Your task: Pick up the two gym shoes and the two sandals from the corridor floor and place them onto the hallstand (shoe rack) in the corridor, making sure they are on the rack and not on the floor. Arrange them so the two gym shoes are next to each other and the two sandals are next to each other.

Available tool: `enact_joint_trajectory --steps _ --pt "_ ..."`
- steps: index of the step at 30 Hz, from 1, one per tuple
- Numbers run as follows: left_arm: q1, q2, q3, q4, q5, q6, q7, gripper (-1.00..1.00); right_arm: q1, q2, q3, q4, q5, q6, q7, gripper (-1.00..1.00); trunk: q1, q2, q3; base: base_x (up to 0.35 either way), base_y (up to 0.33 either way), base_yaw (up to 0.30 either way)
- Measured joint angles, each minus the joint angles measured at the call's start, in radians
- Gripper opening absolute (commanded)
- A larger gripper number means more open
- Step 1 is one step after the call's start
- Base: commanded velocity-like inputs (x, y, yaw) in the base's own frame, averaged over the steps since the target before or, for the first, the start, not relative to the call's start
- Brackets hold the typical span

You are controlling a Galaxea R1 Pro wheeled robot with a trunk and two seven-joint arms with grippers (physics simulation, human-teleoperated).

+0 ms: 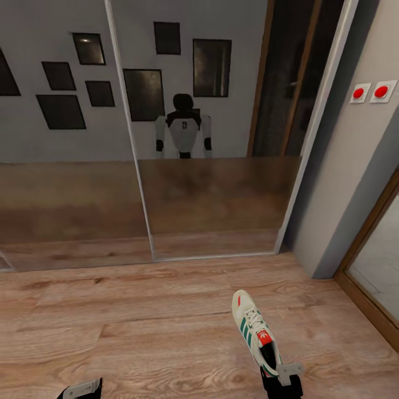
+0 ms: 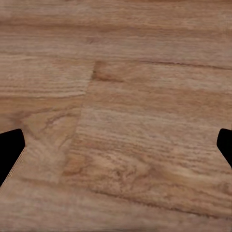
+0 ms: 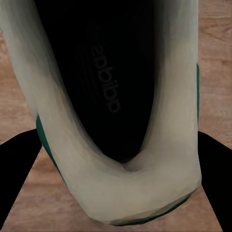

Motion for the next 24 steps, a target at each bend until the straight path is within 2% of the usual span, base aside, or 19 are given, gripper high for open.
enact_joint_trajectory --steps 24 --pt "0.0 -0.001 -0.003 0.001 -0.003 0.001 -0.002 1.0 0.0 0.0 0.0 0.0 0.0 0.0 0.0 -1.0 0.0 0.0 0.014 0.0 0.0 0.258"
